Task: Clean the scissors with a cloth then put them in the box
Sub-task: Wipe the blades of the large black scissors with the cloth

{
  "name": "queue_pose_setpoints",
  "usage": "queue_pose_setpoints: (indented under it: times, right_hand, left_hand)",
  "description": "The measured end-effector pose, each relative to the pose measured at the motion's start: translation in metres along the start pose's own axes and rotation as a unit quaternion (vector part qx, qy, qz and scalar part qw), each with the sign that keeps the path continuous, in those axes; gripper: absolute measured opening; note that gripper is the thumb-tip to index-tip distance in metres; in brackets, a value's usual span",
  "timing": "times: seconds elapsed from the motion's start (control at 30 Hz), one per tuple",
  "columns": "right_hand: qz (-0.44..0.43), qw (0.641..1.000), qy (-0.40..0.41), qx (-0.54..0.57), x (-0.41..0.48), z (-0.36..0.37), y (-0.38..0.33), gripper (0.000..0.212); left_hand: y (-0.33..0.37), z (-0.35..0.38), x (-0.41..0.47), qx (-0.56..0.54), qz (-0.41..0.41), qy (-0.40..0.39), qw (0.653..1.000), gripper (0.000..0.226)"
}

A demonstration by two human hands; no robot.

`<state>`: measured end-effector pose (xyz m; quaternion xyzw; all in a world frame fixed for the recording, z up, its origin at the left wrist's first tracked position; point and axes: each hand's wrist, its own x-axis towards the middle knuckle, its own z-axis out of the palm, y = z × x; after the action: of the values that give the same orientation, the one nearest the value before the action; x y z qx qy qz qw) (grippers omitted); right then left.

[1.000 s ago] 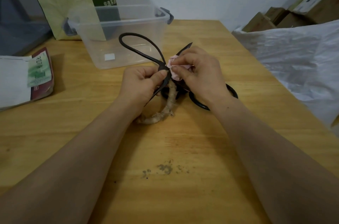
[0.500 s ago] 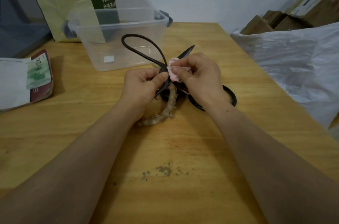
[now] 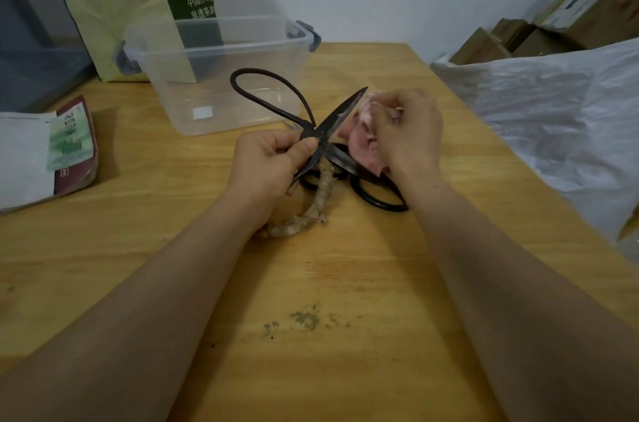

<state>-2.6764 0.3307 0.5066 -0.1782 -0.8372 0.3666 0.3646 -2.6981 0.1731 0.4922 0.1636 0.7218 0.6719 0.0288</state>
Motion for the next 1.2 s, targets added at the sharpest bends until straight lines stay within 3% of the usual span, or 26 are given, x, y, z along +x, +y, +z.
queue_pose_setpoints:
  times: [0.07, 0.13, 0.23, 0.33, 0.43, 0.5, 0.63, 0.87, 1.03, 1.2]
  right_hand:
    - [0.019, 0.999, 0.017, 0.034, 0.003, -0.008, -0.001, 0.022]
    - [0.011, 0.998, -0.02, 0.052, 0.001, -0.016, -0.007, 0.031]
    - [-0.035, 0.992, -0.122, -0.027, -0.007, -0.022, -0.011, 0.035]
    - [-0.03, 0.984, -0.152, -0.092, -0.007, -0.02, -0.008, 0.036]
    - [-0.009, 0.989, -0.135, -0.055, -0.009, -0.021, -0.014, 0.011]
    - [-0.002, 0.99, -0.133, -0.042, -0.012, -0.019, -0.017, 0.021]
    - [0.03, 0.982, -0.138, 0.122, -0.02, -0.008, -0.016, 0.01]
    - [0.043, 0.965, -0.117, 0.23, -0.026, -0.001, -0.016, 0.012]
    - [0.03, 0.957, -0.112, 0.265, -0.028, 0.001, -0.014, 0.005]
    - [0.013, 0.974, -0.086, 0.209, -0.024, 0.008, -0.012, 0.015]
  left_hand:
    - [0.0, -0.001, 0.0, -0.004, -0.005, 0.004, 1.0, 0.012]
    - [0.0, -0.002, 0.0, -0.007, -0.009, 0.006, 1.0, 0.012]
    - [0.0, -0.002, -0.001, -0.012, -0.008, 0.009, 1.0, 0.012]
    - [0.0, -0.002, -0.001, -0.008, 0.0, 0.019, 1.0, 0.012]
    - [0.0, -0.001, -0.002, 0.0, 0.004, 0.019, 1.0, 0.012]
    - [0.0, -0.001, -0.002, 0.001, 0.005, 0.018, 1.0, 0.012]
    - [0.0, -0.002, -0.003, 0.005, 0.015, 0.007, 1.0, 0.013]
    - [0.0, -0.002, -0.002, 0.004, 0.009, 0.026, 1.0, 0.012]
    - [0.002, 0.001, -0.003, -0.001, 0.032, 0.019, 0.999, 0.015]
    - [0.003, 0.002, -0.002, 0.009, 0.068, -0.013, 0.998, 0.014]
